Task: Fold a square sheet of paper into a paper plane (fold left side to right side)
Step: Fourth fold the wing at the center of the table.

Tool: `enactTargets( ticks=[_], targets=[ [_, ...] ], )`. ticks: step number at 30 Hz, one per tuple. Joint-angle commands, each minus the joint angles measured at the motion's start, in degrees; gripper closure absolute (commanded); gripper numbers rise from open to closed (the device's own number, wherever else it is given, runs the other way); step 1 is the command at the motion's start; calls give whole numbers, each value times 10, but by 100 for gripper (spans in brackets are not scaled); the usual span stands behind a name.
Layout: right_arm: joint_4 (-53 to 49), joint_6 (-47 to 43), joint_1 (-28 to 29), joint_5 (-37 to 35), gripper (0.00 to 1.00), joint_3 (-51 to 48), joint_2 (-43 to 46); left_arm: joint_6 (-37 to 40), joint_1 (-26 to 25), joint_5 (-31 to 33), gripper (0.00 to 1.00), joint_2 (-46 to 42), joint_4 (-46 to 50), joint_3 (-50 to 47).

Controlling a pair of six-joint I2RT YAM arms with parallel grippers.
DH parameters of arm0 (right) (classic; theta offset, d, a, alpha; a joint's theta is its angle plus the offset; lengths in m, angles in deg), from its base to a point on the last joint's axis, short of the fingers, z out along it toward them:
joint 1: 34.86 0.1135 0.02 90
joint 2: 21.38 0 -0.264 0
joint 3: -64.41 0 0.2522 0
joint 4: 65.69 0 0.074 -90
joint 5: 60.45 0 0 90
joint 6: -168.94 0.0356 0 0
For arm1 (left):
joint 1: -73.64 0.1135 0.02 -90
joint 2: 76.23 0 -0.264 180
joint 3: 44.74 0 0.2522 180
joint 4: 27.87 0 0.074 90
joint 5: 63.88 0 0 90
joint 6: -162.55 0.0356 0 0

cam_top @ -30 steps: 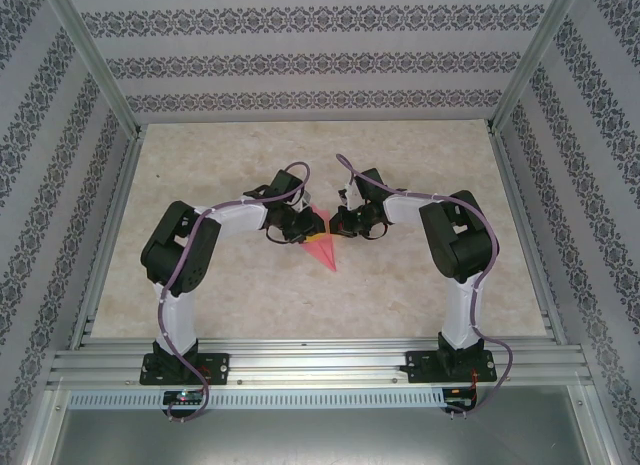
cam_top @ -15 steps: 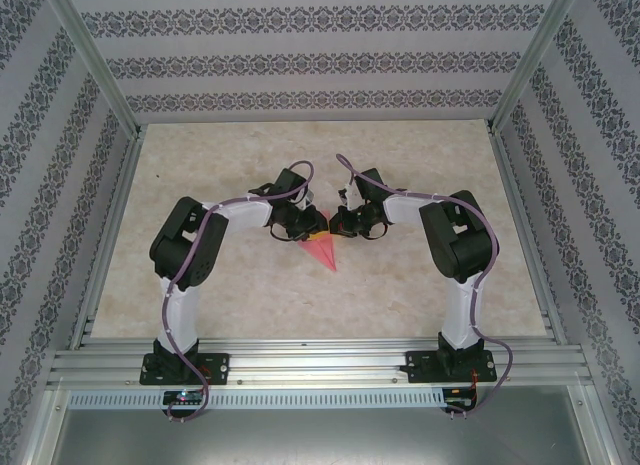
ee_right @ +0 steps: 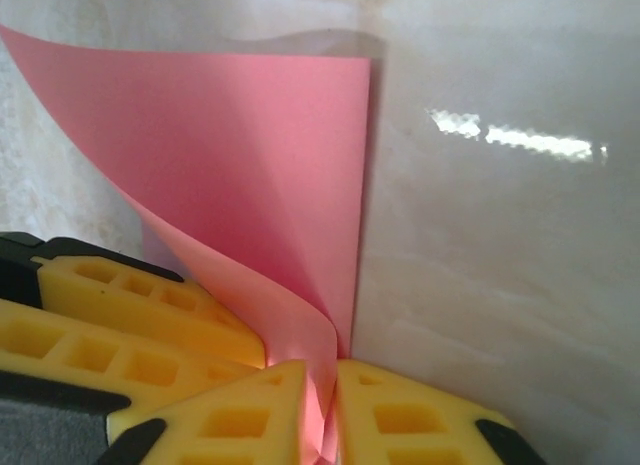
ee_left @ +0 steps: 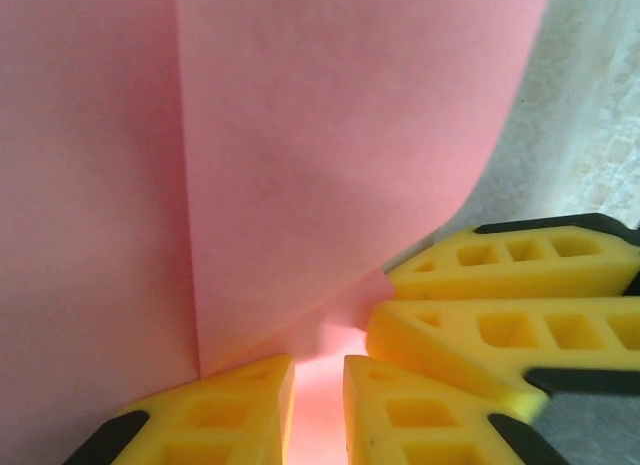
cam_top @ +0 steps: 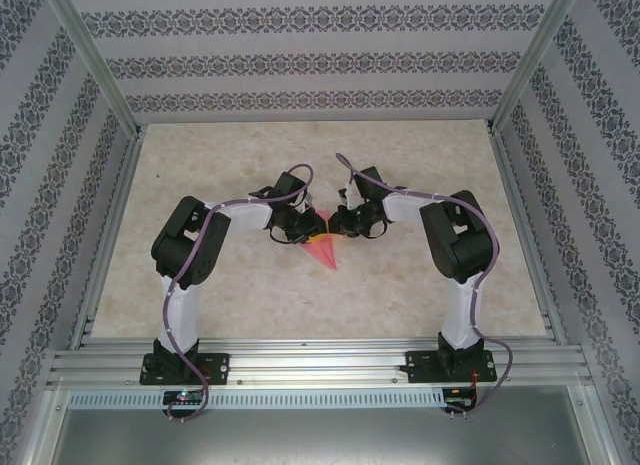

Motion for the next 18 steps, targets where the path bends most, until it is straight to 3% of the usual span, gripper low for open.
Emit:
enactTargets(
  ticks=[1, 11, 18],
  targets=[
    [-25, -18, -9, -19, 78, 12, 58, -2, 5, 36, 77, 16, 34, -25],
    [-11, -10, 23, 39, 77, -101, 178, 8, 4, 41, 78, 15, 48, -18],
    [42, 7, 70, 52, 78, -144, 161, 15, 3, 41, 78, 15, 58, -15]
  ],
)
